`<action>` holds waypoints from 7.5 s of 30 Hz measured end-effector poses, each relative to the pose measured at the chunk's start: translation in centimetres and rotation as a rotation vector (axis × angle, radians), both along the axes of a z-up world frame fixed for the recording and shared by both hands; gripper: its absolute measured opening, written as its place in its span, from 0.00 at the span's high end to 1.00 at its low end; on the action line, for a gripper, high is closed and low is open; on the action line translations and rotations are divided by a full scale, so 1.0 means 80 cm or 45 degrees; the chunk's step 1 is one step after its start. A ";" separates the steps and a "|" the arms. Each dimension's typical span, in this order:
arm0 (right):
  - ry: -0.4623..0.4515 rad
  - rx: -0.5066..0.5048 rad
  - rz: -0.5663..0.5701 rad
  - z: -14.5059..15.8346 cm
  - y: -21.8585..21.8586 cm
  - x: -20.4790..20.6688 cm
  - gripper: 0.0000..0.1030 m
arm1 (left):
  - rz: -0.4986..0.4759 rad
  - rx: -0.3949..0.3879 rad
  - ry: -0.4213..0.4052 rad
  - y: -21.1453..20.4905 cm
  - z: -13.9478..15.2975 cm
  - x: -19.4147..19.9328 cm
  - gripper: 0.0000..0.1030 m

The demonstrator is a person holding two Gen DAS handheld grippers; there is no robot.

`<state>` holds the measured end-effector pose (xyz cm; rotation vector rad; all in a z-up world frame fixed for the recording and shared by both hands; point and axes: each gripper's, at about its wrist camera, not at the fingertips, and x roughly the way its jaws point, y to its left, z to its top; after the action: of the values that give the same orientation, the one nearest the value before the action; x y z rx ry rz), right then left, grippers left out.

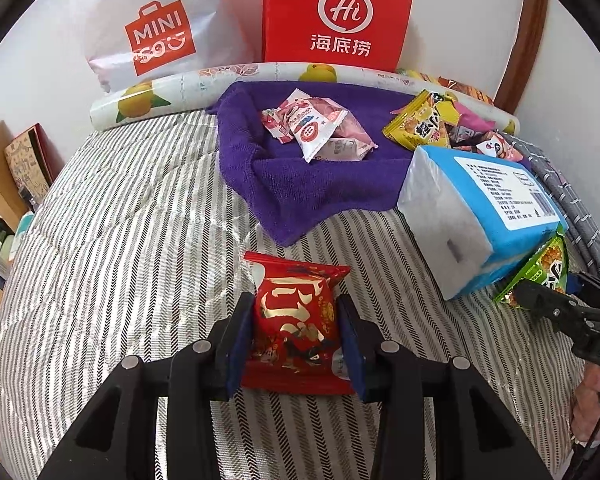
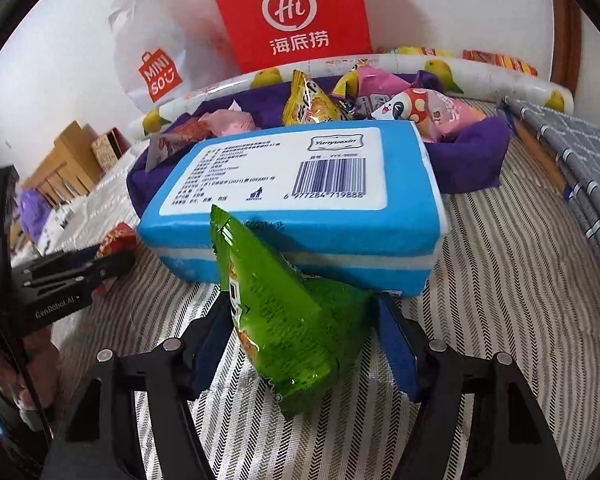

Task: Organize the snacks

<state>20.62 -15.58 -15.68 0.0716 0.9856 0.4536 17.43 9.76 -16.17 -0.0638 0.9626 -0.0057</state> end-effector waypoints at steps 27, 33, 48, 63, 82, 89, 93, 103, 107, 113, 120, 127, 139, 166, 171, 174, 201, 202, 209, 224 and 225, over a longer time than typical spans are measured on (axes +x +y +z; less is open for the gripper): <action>-0.101 -0.016 0.046 0.027 -0.011 -0.051 0.37 | -0.074 -0.164 -0.040 -0.003 0.032 -0.039 0.65; -0.195 0.014 0.020 0.066 -0.024 -0.073 0.37 | -0.100 -0.177 -0.056 -0.018 0.056 -0.045 0.64; -0.358 0.059 -0.046 0.151 -0.047 -0.084 0.37 | -0.219 -0.220 -0.131 -0.062 0.131 -0.034 0.65; -0.388 0.070 -0.080 0.186 -0.048 -0.044 0.37 | -0.273 -0.207 -0.158 -0.083 0.179 0.022 0.64; -0.396 0.023 -0.149 0.206 -0.037 0.036 0.37 | -0.255 -0.146 -0.172 -0.081 0.199 0.085 0.64; -0.417 -0.004 -0.153 0.211 -0.028 0.072 0.37 | -0.202 -0.130 -0.179 -0.064 0.203 0.119 0.64; -0.413 0.002 -0.138 0.209 -0.022 0.092 0.37 | -0.180 -0.131 -0.174 -0.055 0.202 0.136 0.64; -0.396 0.024 -0.091 0.196 -0.006 0.125 0.37 | -0.154 -0.139 -0.153 -0.049 0.187 0.167 0.64; -0.378 0.026 -0.082 0.187 0.000 0.137 0.37 | -0.143 -0.138 -0.122 -0.047 0.175 0.178 0.64; -0.344 0.023 -0.067 0.169 0.010 0.155 0.37 | -0.127 -0.138 -0.077 -0.042 0.151 0.198 0.64; -0.285 -0.006 -0.036 0.139 0.024 0.179 0.37 | -0.122 -0.135 -0.013 -0.040 0.125 0.215 0.64; -0.208 -0.010 -0.004 0.105 0.034 0.201 0.37 | -0.111 -0.113 0.058 -0.040 0.099 0.228 0.64; -0.108 -0.031 0.015 0.068 0.040 0.215 0.37 | -0.118 -0.117 0.133 -0.043 0.069 0.240 0.64; -0.165 0.018 0.041 0.086 0.035 0.202 0.33 | -0.153 -0.120 0.199 -0.055 0.044 0.248 0.64; -0.187 0.037 0.041 0.090 0.032 0.199 0.32 | -0.165 -0.122 0.223 -0.059 0.039 0.248 0.64; -0.191 0.039 0.030 0.090 0.031 0.199 0.32 | -0.167 -0.122 0.228 -0.060 0.038 0.247 0.63; -0.144 -0.115 -0.051 0.090 0.027 0.189 0.32 | -0.219 -0.130 0.233 -0.072 0.058 0.231 0.40; -0.148 -0.125 -0.052 0.091 0.028 0.187 0.32 | -0.221 -0.128 0.227 -0.072 0.062 0.230 0.40; -0.144 -0.148 -0.075 0.101 0.029 0.177 0.32 | -0.237 -0.114 0.197 -0.074 0.083 0.220 0.37; -0.100 -0.176 -0.243 0.141 0.008 0.142 0.25 | -0.272 -0.060 0.100 -0.085 0.129 0.191 0.23; -0.100 -0.184 -0.250 0.142 0.007 0.140 0.25 | -0.268 -0.059 0.096 -0.085 0.131 0.189 0.23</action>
<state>31.83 -15.03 -4.31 0.0197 0.9217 0.2028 32.58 2.94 -5.66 -0.0057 1.0413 -0.2207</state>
